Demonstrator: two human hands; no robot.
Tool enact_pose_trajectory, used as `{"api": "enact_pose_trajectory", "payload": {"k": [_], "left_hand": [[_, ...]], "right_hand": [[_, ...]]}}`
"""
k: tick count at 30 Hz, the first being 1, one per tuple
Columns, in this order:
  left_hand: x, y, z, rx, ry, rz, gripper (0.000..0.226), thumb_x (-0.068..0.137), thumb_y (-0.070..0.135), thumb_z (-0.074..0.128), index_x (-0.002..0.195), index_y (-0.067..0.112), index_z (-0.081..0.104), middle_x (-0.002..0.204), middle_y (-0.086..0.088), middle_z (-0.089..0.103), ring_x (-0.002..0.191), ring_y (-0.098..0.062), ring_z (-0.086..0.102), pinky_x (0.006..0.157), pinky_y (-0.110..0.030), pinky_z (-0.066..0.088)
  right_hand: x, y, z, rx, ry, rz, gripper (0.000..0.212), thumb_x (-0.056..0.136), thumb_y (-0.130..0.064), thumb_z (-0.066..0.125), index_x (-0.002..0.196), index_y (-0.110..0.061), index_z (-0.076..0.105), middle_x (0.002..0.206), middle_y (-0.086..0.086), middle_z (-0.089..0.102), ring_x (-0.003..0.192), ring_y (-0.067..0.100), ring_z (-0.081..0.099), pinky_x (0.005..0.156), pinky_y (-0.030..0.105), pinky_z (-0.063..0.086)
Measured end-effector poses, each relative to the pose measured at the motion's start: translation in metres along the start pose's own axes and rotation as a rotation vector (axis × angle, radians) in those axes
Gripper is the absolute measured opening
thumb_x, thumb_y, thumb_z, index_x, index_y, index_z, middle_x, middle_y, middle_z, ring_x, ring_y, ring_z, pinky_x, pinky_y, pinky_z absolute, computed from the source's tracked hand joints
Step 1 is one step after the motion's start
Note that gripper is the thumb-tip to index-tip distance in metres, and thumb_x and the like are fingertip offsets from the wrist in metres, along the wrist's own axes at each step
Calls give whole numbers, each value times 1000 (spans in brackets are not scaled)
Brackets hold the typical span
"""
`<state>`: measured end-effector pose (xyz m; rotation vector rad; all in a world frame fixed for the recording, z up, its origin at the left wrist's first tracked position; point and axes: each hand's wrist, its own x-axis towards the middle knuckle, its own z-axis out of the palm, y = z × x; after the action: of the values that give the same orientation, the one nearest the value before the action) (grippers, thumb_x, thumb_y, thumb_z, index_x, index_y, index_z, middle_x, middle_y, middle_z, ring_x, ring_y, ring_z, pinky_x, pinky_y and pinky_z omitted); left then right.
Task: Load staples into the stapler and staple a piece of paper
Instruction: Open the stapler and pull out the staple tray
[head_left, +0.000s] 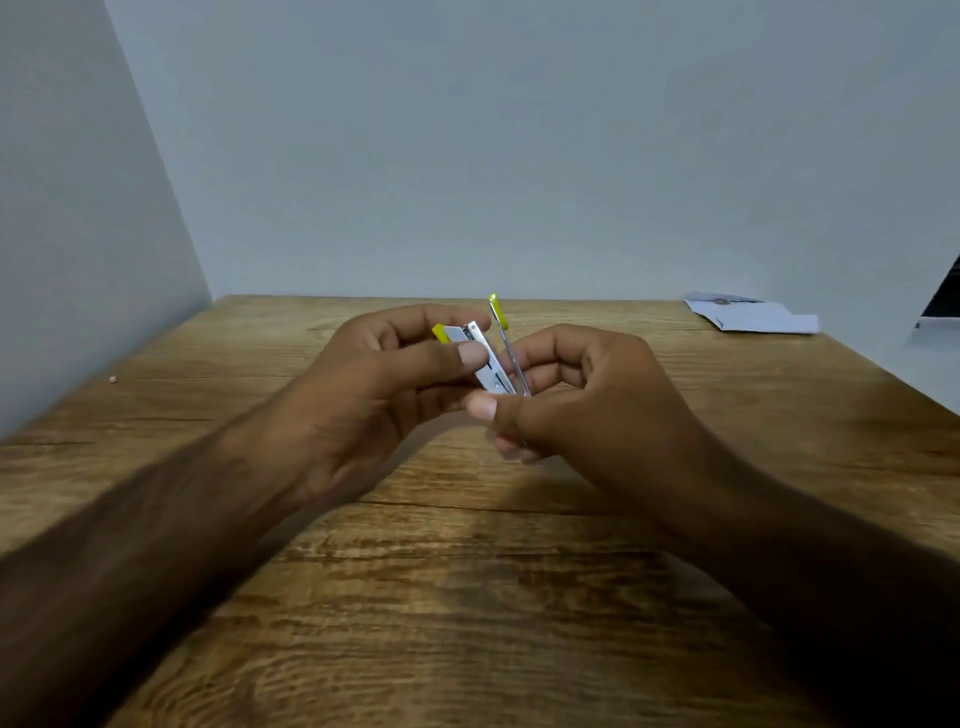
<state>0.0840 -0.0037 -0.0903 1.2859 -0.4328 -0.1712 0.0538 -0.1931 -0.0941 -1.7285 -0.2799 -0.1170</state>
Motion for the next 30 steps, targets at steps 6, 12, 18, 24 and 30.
{"api": "enact_pose_trajectory", "payload": {"k": [6,12,18,24,30], "left_hand": [[-12,-1,11,61,3,29,28,83,2,68,110,-1,72,117,-43,62,98,-42,68,86,-44,60],[-15,1,9,162,-21,23,25,83,4,65,106,5,74,109,-32,71,99,-42,67,92,-57,53],[-16,3,9,206,-20,48,27,83,7,65,108,3,74,101,-21,75,89,-31,70,73,-37,60],[-16,1,13,274,43,127,28,78,7,73,104,-1,72,105,-36,70,90,-44,69,85,-55,59],[-18,-1,16,227,79,181,24,70,13,79,94,8,78,90,-28,76,80,-29,76,66,-34,63]], "right_hand": [[-11,-2,-2,-11,-32,1,18,79,-22,86,94,-20,75,77,3,81,71,19,80,65,35,66],[-15,-4,1,44,-88,-16,11,86,-12,80,96,-13,78,86,8,82,81,18,80,70,27,65],[-15,-4,1,105,-79,29,10,91,-13,73,101,-12,76,87,7,83,82,15,80,57,17,55],[-15,1,1,146,-20,-13,10,90,-5,72,91,-15,75,63,-7,74,55,-2,66,49,14,49],[-17,0,3,216,-19,-22,10,94,-1,67,96,-8,73,69,-1,78,64,6,77,50,15,52]]}}
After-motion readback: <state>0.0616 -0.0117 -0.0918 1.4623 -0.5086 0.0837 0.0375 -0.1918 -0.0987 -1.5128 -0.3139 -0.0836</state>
